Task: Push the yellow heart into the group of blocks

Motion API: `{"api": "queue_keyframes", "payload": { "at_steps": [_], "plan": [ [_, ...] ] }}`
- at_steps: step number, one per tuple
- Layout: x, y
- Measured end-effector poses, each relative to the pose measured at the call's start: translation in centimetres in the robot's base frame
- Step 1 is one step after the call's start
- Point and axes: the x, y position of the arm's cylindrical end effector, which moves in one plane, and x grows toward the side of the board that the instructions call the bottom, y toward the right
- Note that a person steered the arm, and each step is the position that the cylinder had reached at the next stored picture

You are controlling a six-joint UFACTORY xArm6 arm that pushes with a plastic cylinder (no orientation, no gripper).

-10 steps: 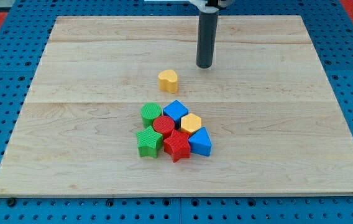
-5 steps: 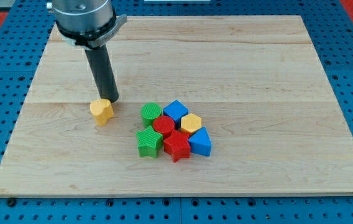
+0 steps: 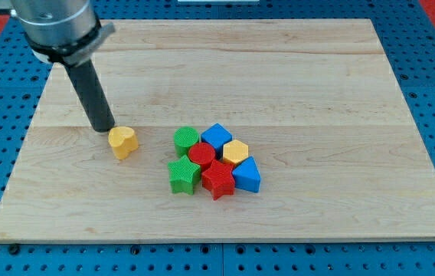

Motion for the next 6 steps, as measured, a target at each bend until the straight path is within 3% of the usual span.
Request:
{"api": "queue_keyframes", "payload": {
  "at_steps": [1, 4, 5, 6],
  "plan": [
    [2.7, 0.4],
    [3.8, 8.3],
    [3.7, 6.7],
    [-1.4, 6.4]
  ]
}}
